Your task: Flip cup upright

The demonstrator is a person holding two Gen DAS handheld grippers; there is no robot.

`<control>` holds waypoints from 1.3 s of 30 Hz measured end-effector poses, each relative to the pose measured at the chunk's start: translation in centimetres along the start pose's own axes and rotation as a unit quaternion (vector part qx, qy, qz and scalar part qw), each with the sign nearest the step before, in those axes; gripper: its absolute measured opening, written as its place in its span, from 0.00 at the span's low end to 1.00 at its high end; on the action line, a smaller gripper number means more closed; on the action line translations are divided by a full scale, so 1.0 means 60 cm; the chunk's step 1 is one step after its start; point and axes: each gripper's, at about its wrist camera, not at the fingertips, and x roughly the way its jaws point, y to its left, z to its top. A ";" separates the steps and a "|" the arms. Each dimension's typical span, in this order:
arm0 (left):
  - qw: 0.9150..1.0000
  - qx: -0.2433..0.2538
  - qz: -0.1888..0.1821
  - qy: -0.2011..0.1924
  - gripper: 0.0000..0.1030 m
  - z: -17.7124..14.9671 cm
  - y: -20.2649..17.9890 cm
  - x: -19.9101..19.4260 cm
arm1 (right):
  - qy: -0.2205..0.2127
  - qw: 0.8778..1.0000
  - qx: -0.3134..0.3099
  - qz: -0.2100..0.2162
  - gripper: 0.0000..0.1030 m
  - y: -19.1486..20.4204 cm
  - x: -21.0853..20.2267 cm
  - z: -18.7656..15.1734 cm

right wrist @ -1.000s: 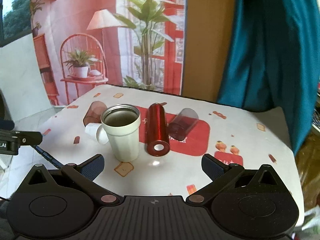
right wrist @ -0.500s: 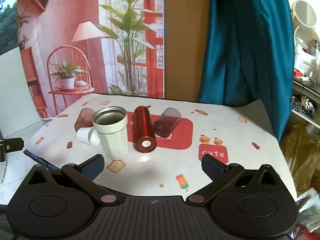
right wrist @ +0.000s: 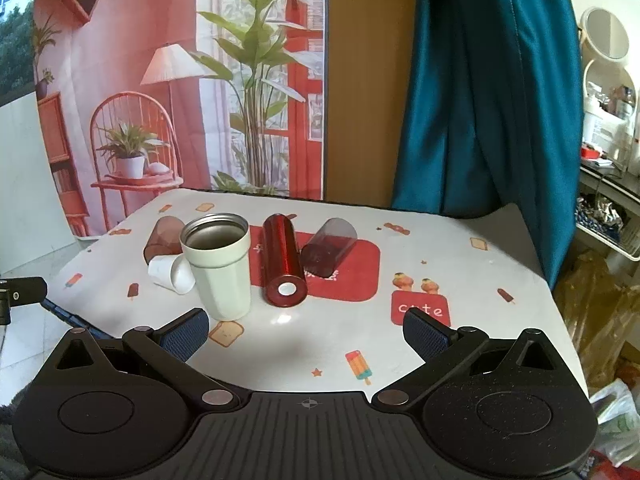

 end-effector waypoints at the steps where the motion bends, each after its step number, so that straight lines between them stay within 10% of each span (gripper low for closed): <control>1: 1.000 0.000 0.000 0.000 1.00 0.000 0.000 0.000 | 0.000 1.000 0.000 0.000 1.00 0.000 0.000 0.000; 39: 1.000 -0.006 -0.005 0.003 1.00 0.000 0.003 0.000 | 0.009 1.000 0.008 -0.015 1.00 -0.009 0.015 -0.002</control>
